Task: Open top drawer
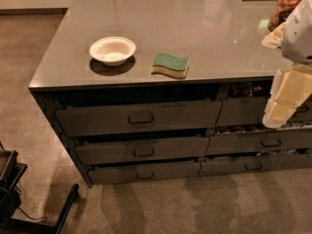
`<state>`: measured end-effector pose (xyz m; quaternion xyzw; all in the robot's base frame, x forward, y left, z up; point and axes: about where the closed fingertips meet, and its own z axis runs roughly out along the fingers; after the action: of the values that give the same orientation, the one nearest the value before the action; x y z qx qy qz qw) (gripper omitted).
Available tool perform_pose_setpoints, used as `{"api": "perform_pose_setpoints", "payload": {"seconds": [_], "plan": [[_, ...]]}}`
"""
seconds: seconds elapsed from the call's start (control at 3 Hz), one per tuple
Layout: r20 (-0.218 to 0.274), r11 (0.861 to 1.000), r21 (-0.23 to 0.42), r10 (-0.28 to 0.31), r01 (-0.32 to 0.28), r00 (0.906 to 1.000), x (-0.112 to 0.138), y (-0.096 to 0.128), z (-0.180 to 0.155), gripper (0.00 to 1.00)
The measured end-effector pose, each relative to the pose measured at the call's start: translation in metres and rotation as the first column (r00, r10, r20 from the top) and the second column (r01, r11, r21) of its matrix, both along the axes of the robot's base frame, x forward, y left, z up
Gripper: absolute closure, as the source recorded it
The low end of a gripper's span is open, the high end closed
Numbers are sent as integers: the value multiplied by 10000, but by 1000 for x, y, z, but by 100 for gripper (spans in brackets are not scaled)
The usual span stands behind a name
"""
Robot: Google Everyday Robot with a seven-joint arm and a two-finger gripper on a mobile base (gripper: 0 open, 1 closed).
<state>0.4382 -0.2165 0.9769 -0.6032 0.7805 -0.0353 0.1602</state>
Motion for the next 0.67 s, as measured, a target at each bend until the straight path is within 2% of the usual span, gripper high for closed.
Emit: {"api": "perform_pose_setpoints", "payload": {"seconds": [0.33,0.67], "plan": [[0,10000,1,0,0,10000,0,0,0,0],[-44,9993,319,171,-170,9998,4,10,-28,0]]}}
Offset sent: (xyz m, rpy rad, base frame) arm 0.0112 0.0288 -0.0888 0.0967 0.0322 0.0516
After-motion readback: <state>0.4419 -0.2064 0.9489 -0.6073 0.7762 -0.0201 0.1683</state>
